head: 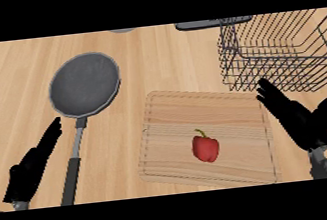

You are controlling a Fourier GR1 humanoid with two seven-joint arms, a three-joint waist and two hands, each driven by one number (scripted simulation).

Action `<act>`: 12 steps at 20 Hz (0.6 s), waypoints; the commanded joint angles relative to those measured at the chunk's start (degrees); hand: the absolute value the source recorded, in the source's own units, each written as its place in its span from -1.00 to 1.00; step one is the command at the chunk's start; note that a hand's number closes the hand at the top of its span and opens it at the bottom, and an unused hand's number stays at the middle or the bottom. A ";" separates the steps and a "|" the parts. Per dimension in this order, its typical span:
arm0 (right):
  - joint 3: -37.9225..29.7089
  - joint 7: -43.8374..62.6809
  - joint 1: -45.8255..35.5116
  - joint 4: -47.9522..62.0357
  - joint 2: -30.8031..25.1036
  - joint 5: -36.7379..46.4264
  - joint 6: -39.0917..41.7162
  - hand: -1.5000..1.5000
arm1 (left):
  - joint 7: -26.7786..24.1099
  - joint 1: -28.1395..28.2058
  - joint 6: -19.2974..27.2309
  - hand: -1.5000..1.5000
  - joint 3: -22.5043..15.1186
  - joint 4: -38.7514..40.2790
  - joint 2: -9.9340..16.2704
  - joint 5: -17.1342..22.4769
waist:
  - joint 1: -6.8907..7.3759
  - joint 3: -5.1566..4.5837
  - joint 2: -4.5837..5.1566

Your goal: Pick the bell pepper from the cutting board and place it in the basket

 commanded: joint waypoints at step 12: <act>27.81 -0.86 -18.37 -7.02 17.80 33.59 -17.92 -1.00 | 16.40 0.30 3.34 0.00 0.23 4.39 -7.80 6.42 | 4.01 -0.92 -1.08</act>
